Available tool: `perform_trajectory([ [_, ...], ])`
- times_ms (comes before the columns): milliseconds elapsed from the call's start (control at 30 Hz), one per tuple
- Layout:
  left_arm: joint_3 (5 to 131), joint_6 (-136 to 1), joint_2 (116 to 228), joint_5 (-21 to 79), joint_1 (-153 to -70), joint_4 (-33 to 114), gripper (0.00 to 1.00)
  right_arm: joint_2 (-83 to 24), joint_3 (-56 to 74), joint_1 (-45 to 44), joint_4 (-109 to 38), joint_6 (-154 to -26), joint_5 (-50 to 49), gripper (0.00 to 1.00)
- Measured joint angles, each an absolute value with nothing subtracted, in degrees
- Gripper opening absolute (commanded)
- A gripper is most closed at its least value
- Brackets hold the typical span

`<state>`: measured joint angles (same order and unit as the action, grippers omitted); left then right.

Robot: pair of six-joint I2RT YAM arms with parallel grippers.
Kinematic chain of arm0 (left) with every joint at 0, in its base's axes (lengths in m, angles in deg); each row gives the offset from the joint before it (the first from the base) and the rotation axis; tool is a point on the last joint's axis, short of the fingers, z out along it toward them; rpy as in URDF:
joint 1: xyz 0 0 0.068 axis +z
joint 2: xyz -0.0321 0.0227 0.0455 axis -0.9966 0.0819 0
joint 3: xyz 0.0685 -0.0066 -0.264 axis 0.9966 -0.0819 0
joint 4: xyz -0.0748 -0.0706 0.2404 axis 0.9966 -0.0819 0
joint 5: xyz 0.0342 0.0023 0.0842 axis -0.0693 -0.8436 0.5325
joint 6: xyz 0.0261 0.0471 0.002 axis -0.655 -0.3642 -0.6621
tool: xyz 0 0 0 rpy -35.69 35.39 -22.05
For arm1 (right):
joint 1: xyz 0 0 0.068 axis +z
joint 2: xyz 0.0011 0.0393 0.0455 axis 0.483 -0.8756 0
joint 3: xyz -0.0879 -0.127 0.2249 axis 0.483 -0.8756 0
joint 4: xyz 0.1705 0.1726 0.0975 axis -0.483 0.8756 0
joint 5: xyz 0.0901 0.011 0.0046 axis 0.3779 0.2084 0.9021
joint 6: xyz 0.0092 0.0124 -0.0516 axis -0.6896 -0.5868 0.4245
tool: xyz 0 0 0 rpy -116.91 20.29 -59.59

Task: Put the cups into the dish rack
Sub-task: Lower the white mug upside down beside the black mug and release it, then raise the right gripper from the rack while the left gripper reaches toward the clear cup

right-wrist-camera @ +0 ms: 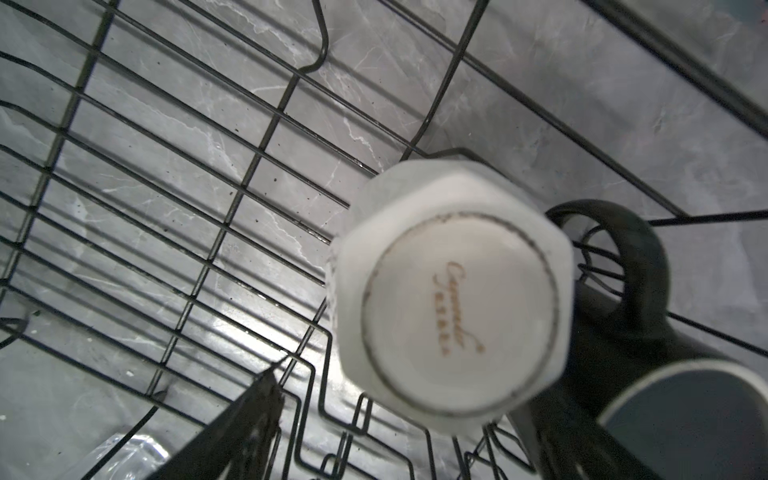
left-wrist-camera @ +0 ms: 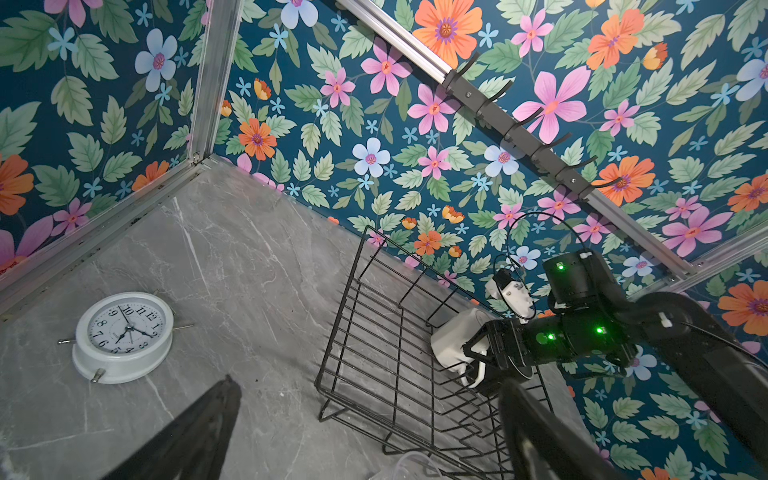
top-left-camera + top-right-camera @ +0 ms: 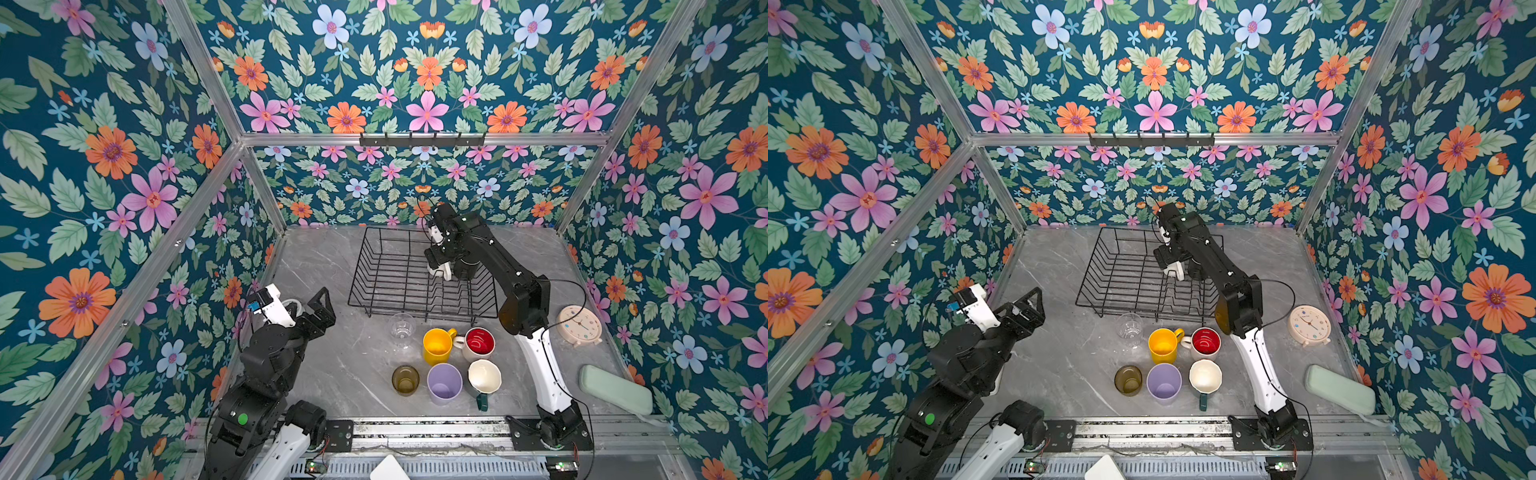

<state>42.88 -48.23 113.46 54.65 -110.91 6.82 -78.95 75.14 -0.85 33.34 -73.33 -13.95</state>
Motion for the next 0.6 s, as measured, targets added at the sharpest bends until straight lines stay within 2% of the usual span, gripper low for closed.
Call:
perform_trajectory([
  [333, 42.55, -47.99, 113.35, 54.72, -110.91, 6.17, 1.00, -67.37, 68.89, -0.83, 31.13, -75.27, -10.84, 0.92],
  [600, 42.55, -46.53, 113.56, 54.81, -110.91, 4.48, 0.99, -46.56, 43.47, -0.80, 19.74, -78.77, -7.63, 0.92],
])
